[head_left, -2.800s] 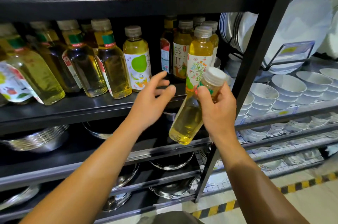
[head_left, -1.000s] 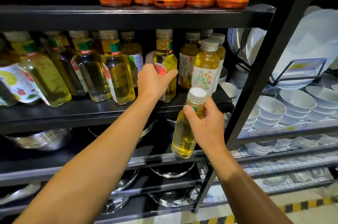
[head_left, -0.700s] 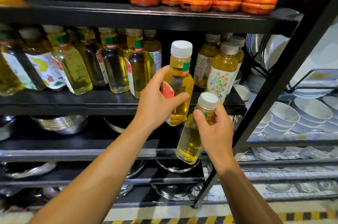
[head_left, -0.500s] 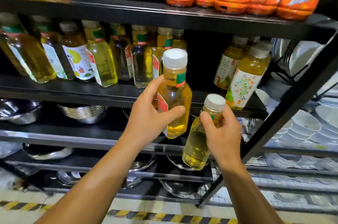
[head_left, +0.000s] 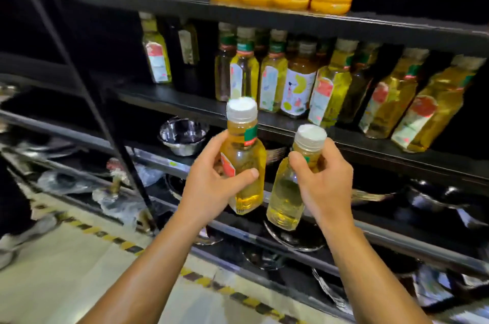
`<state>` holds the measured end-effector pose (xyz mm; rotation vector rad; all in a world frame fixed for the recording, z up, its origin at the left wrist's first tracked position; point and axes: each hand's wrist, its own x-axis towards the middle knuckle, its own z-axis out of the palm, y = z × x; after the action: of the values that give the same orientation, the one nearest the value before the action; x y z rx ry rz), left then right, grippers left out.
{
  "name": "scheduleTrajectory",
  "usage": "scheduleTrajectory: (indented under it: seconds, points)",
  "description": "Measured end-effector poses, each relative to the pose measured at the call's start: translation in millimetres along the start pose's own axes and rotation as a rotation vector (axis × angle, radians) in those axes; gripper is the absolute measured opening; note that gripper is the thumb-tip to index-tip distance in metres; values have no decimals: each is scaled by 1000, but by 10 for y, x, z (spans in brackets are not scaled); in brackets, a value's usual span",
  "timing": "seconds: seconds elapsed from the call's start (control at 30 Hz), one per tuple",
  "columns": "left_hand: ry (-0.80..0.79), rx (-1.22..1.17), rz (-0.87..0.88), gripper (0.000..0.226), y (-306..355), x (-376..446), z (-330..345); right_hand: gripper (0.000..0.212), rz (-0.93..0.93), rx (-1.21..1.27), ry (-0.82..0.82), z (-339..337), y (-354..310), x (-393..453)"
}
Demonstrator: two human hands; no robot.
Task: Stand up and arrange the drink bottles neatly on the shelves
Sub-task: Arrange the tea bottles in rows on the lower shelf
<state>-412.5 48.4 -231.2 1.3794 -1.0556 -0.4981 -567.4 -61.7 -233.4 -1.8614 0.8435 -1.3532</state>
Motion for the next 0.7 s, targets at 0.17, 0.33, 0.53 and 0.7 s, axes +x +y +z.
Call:
scheduleTrajectory:
  seconds: [0.17,0.33,0.53,0.7]
  points:
    - [126,5,31,67,-137,213,-903,18,-101,85,-15,920,-470,212]
    - [249,106,126,65,-309,749,-1468,37,-223,140,14,1552,-745,634]
    - [335,219,223,66,-492,1535,-1830,50,-300,188,-55,2267,-720,1247]
    - [273,279,204,69,-697,2201,-2087,47,-285,143,-121,2764,-574,1695]
